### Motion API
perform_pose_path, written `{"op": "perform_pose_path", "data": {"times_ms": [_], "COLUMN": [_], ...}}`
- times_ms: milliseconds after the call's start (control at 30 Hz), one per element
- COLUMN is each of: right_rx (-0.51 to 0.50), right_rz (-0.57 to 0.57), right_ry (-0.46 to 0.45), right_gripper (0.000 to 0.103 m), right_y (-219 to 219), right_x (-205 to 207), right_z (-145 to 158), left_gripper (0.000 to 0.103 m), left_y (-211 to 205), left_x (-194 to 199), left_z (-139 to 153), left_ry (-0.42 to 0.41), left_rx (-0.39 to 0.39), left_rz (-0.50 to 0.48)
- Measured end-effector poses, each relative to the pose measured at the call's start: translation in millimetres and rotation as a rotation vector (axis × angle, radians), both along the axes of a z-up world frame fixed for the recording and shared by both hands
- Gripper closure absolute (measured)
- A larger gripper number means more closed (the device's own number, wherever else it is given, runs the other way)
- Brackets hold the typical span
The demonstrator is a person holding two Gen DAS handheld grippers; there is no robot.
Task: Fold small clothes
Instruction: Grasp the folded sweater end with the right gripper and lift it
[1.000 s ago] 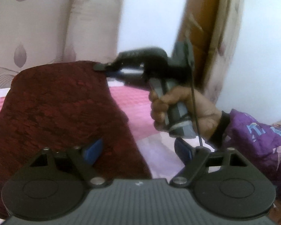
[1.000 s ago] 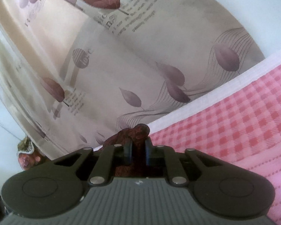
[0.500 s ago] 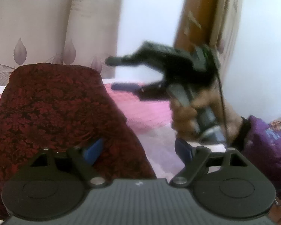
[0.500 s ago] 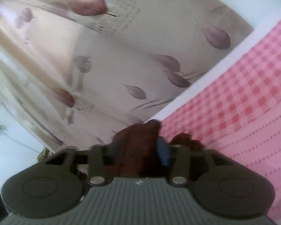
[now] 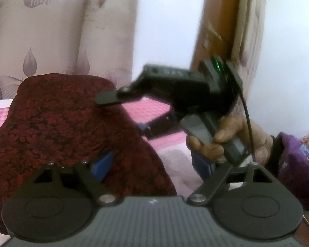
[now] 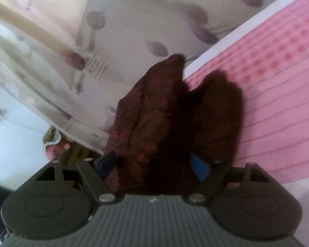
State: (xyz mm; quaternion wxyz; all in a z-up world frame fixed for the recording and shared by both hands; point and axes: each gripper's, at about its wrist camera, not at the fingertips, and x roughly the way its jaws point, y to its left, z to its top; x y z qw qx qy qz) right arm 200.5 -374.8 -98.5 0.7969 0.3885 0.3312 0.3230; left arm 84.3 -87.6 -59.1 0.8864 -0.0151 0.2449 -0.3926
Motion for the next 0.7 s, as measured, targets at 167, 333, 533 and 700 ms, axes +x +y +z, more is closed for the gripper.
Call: {"op": "perform_pose_path", "data": {"times_ms": [167,333,533,700], "right_rx": [-0.077,-0.128,-0.088,-0.061], "right_rz": [0.038,-0.02,-0.103,-0.131], "right_ry": [-0.045,-0.155,-0.223,-0.095], "right_gripper": [0.066,0.074,0.074,0.074], "right_y": [20,20,-15,-29], "right_x": [4,-5,-16,-14], "right_z": [12,32,54,0], "left_gripper": [0.014,0.014,0.004,0.004], "left_y": [-2,8,18,15], "left_x": [-3,-3,10,24], "left_z": [2,25,38,11], "left_ry": [-0.017,-0.002,0.048,0.147], "left_rx": [0.001,-0.095,-0.186,-0.127], "left_rz": [0.032,0.045,0.086,0.102]}}
